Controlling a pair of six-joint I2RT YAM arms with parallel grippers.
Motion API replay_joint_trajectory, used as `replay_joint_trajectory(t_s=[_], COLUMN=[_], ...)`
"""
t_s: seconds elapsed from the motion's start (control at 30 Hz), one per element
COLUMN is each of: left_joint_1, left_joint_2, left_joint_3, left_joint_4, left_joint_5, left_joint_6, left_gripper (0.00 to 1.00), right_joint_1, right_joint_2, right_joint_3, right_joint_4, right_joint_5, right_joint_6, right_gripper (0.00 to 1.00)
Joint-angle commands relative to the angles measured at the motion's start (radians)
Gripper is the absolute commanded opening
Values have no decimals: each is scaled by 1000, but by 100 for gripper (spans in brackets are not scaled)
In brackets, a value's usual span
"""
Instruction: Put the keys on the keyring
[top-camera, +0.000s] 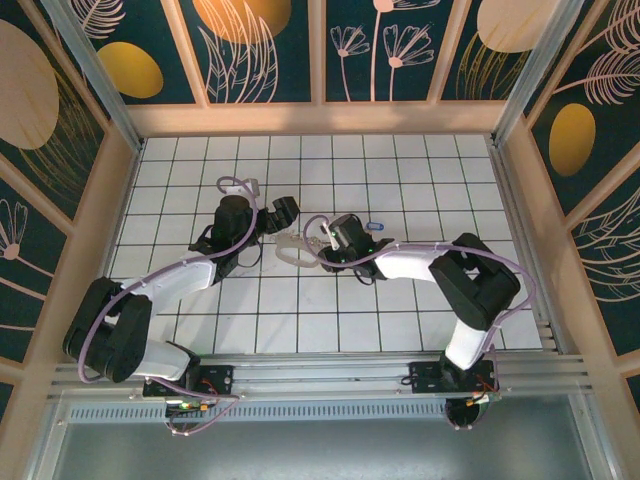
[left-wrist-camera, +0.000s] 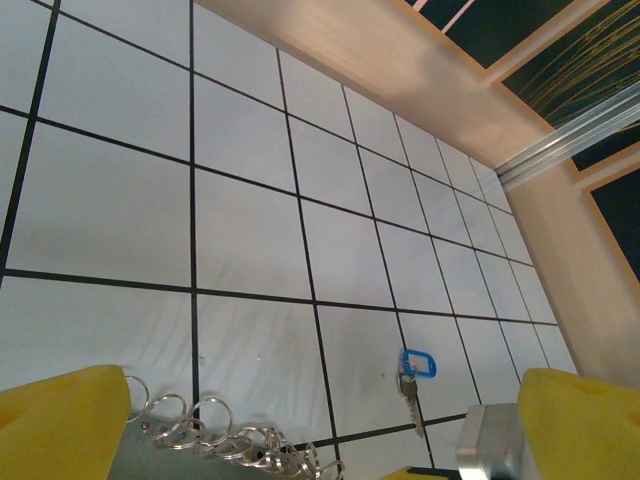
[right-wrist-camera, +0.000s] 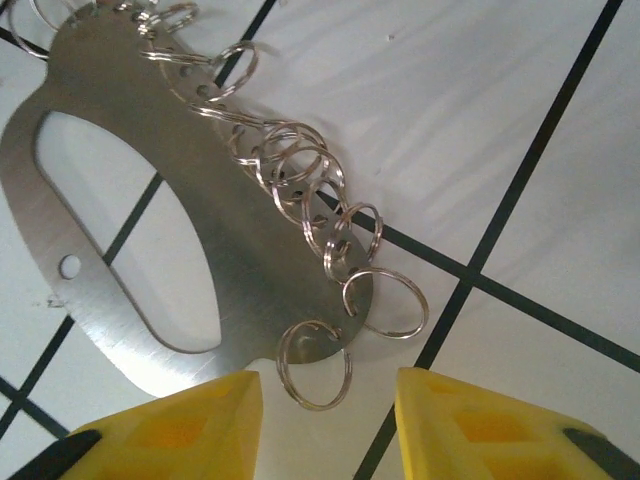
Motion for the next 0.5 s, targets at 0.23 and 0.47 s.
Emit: replay_joint_trajectory(t_s=[0.23, 0.47], left_joint_1=[-2, -1], left_joint_2=[-33, -26], left_joint_3=[-6, -7], left_joint_4=[22, 35], left_joint_5=[-2, 9], left_joint_6=[-7, -10], left_gripper=[99, 99], right_joint_1=[10, 11], right_joint_2=[47, 68], right_joint_3=[50, 68], right_joint_4=[-29, -31], right_joint_5=[40, 52], right_joint_6=[-30, -40], right_gripper=[37, 31])
